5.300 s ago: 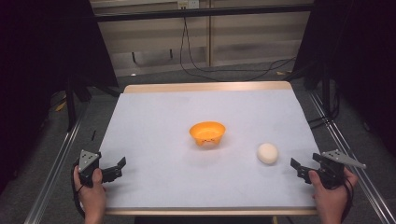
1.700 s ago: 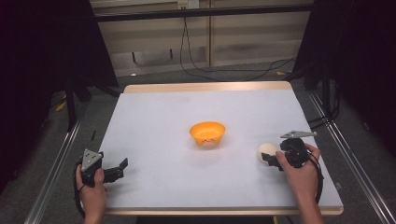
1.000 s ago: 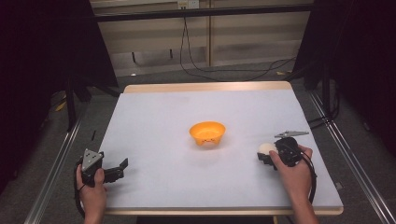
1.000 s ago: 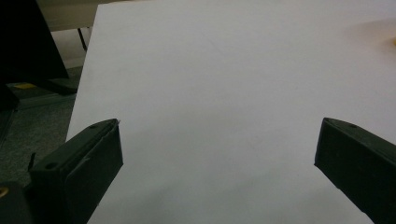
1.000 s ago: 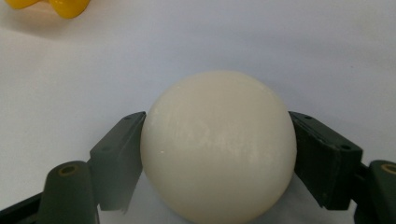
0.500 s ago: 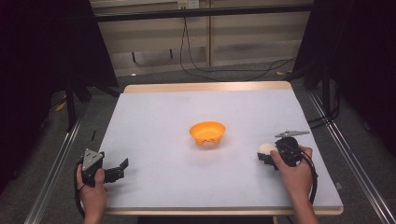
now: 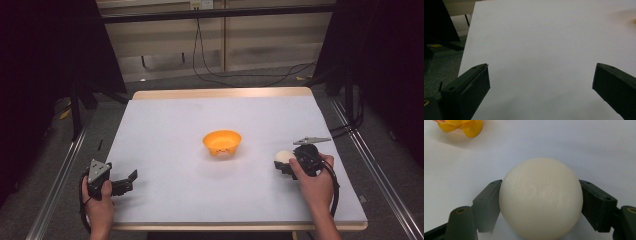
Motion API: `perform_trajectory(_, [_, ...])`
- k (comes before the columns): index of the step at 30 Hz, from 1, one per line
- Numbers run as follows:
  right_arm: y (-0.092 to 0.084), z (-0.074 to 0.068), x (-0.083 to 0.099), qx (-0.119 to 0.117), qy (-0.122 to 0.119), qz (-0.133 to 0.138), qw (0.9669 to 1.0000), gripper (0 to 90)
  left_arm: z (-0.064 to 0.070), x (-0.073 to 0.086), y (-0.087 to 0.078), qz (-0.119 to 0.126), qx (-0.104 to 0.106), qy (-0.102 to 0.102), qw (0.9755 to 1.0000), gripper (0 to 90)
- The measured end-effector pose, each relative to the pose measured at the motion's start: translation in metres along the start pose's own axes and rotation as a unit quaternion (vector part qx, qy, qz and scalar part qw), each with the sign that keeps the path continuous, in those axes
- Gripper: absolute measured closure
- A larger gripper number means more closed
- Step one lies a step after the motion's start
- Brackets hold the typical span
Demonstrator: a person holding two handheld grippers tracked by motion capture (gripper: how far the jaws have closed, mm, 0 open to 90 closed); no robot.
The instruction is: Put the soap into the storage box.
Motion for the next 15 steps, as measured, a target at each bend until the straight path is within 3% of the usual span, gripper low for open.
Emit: perform_trajectory(15, [-0.0033,-0.0018,-0.0070,-0.002,-0.003,0.001,1.0000,24.2,-0.0002,0.0001,-0.0003,0.000,0.000,0.001,1.0000,0.9])
Point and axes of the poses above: each handheld gripper's, and its own axes: y roughly forward along the jaws, x roughly out of its underside, z roughly to its right, the point moved 5 cm from there along y, roughly forward along the jaws, and after that the axes turned 13 degrees about -z, right-handed, at the moved point
